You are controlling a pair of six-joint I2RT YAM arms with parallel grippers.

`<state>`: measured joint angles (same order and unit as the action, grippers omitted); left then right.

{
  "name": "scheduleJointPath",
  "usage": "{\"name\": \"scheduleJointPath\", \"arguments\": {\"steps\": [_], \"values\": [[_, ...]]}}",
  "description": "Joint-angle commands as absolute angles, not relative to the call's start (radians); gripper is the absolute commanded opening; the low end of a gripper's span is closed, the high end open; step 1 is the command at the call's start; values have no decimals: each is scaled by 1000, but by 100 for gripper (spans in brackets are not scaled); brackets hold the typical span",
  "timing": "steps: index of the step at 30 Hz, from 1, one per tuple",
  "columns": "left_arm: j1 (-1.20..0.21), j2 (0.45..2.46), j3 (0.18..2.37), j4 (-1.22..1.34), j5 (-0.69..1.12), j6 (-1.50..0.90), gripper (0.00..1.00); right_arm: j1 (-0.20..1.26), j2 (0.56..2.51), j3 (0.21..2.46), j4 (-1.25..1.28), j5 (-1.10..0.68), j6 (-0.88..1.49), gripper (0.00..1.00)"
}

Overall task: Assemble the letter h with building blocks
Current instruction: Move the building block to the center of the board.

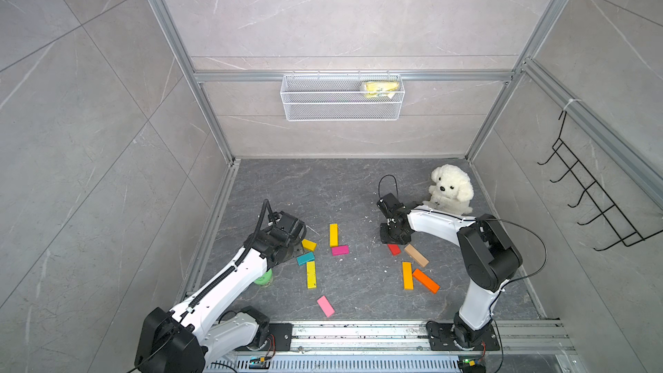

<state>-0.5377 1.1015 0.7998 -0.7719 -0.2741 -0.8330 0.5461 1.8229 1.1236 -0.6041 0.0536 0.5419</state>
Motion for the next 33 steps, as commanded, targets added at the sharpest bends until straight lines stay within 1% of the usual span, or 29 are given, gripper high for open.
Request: {"name": "scheduleJointPath", "arguments": {"steps": [1, 3, 5, 8, 12, 13, 19, 33], "values": [[-533, 1119, 821, -757, -256, -822, 63, 609, 1809, 1082, -603, -20, 571, 37], [-532, 1124, 824, -752, -253, -823, 63, 650, 1809, 1092, -608, -20, 589, 38], [-532, 1127, 823, -744, -248, -821, 63, 695, 1821, 1114, -623, -9, 609, 40], [-533, 1133, 821, -741, -237, -822, 62, 757, 1836, 1158, -646, 15, 636, 50], [-534, 1129, 810, -744, -231, -821, 62, 797, 1851, 1226, -704, 78, 679, 68], [-532, 1126, 807, -744, -232, -819, 62, 804, 1857, 1239, -701, 77, 684, 70], [-532, 1123, 799, -744, -233, -824, 62, 837, 1954, 1346, -742, 133, 689, 71], [-532, 1121, 779, -739, -237, -828, 62, 884, 2018, 1394, -731, 162, 719, 72]]}}
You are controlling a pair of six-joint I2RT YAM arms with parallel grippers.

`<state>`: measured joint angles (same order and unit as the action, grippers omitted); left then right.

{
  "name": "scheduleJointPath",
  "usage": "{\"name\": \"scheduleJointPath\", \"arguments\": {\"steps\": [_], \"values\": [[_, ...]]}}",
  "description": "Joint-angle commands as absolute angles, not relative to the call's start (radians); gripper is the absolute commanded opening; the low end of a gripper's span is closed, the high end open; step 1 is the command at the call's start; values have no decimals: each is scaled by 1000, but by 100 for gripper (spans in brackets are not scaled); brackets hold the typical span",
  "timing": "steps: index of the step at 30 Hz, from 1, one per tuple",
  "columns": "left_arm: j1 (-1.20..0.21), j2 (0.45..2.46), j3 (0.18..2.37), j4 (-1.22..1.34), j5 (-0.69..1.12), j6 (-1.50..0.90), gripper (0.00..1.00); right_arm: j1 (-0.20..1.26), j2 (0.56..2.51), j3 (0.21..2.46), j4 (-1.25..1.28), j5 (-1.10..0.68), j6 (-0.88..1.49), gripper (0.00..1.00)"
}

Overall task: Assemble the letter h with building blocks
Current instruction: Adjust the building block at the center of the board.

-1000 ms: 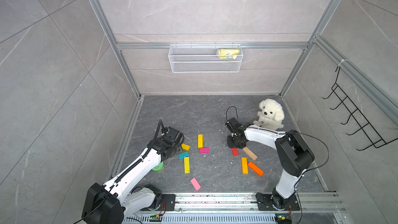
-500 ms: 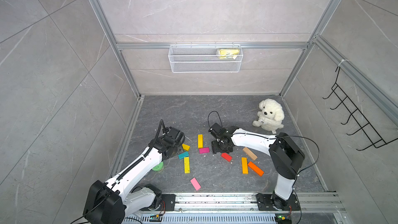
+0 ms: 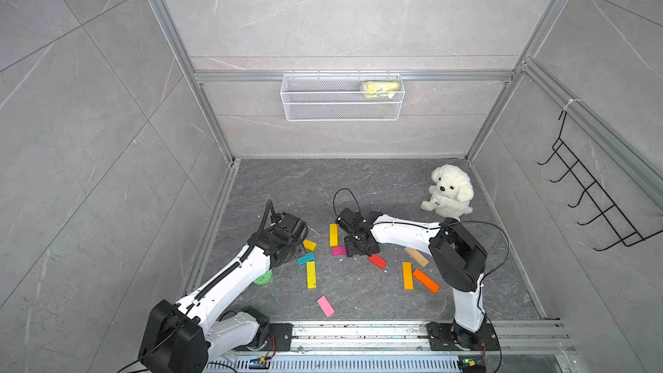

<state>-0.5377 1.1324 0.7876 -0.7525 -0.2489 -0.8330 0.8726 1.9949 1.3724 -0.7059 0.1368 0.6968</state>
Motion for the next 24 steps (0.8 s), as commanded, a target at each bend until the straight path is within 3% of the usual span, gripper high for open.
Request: {"name": "scheduleJointPath", "arguments": {"steps": [1, 18, 24], "values": [[-532, 1121, 778, -739, -237, -828, 62, 886, 2019, 1395, -730, 162, 719, 72], [-533, 1115, 767, -742, -243, -830, 63, 915, 2025, 1414, -740, 150, 726, 72], [-533, 1114, 767, -746, -242, -829, 63, 922, 1940, 1373, -797, 237, 781, 74]]}}
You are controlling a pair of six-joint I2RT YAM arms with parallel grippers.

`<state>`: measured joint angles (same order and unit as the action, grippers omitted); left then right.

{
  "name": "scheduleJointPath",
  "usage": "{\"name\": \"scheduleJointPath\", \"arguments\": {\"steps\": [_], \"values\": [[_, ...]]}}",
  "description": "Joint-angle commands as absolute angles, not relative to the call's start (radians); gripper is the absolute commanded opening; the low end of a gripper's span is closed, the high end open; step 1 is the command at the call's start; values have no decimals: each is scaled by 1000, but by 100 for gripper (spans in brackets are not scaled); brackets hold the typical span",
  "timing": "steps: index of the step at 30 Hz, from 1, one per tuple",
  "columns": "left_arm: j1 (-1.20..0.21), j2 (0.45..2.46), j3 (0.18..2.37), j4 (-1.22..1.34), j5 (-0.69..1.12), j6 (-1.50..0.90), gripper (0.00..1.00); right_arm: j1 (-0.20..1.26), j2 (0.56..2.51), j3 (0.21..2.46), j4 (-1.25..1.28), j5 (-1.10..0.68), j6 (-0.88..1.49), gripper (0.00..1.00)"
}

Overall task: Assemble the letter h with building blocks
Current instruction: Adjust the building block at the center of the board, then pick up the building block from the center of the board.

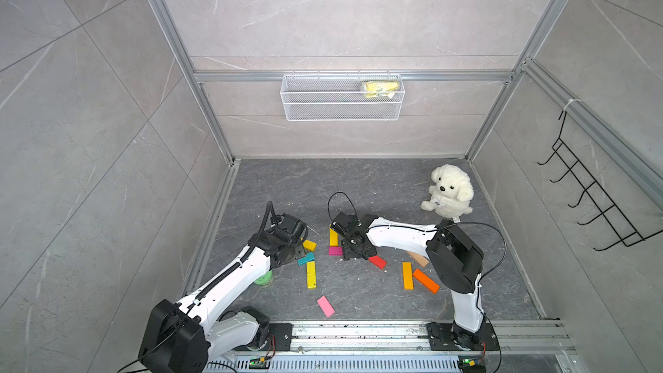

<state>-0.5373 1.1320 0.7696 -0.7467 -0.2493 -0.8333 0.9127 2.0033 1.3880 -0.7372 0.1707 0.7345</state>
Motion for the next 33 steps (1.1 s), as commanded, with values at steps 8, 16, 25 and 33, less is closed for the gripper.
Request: {"name": "scheduleJointPath", "arguments": {"steps": [8, 16, 25, 33], "values": [[-532, 1121, 772, -737, -241, -821, 63, 912, 1877, 1320, -951, 365, 914, 88], [-533, 1132, 779, -733, -238, -807, 64, 868, 1847, 1268, -929, 347, 1064, 94], [-532, 1155, 783, -715, -226, -800, 63, 864, 1817, 1163, -830, 224, 1165, 92], [-533, 1178, 785, -702, -221, -793, 64, 874, 1757, 1070, -817, 200, 1187, 81]]}}
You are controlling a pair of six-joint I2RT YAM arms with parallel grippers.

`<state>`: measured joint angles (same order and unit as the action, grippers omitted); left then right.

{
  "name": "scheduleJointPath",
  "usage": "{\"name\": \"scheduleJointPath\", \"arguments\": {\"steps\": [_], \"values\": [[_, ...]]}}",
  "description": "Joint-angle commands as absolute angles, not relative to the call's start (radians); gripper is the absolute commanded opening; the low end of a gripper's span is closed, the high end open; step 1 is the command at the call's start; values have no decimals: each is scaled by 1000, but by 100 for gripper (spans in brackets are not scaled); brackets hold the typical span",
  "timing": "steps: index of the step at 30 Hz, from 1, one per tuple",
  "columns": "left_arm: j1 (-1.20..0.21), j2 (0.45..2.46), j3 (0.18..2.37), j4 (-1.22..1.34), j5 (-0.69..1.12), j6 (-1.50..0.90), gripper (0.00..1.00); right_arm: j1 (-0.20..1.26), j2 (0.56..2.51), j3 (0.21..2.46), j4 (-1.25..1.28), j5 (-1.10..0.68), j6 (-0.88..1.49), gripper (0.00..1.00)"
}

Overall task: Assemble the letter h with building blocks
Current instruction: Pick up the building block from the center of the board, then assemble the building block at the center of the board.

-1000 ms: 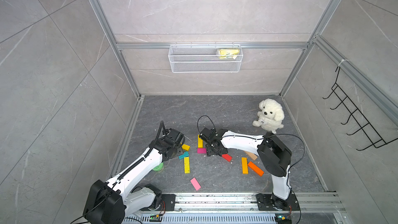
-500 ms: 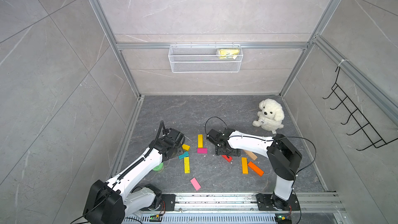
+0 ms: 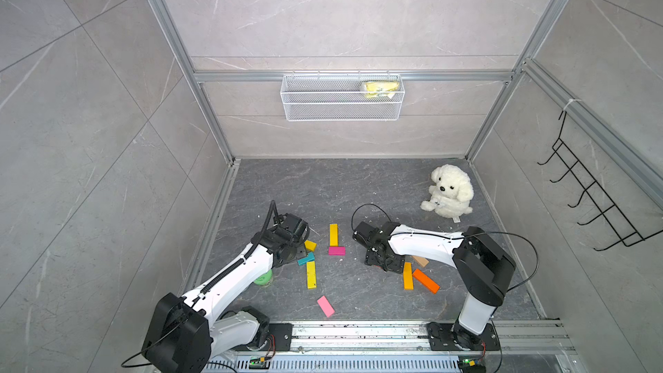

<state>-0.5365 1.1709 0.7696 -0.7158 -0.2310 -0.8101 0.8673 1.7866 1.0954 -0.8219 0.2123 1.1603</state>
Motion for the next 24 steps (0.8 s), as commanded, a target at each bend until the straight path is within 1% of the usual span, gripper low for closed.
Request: {"name": "scheduleJointPath", "arguments": {"steps": [1, 5, 9, 11, 15, 18, 22, 24], "values": [[-533, 1179, 785, -702, -221, -794, 64, 874, 1758, 1066, -813, 202, 1177, 80], [-532, 1182, 784, -702, -221, -795, 63, 874, 1767, 1042, -757, 190, 1123, 73], [-532, 1172, 781, -709, -230, -795, 63, 874, 1779, 1019, -688, 194, 1026, 61], [-532, 1169, 779, -713, -233, -795, 63, 873, 1777, 1007, -644, 169, 942, 57], [-532, 1161, 776, -725, -253, -793, 63, 877, 1761, 1026, -560, 64, 833, 55], [-527, 1142, 780, -733, -279, -798, 64, 884, 1783, 1105, -577, 53, 794, 55], [-524, 1126, 785, -745, -285, -807, 64, 883, 1860, 1238, -632, 58, 771, 55], [-524, 1124, 785, -751, -282, -807, 64, 883, 1881, 1264, -634, 53, 769, 55]]}}
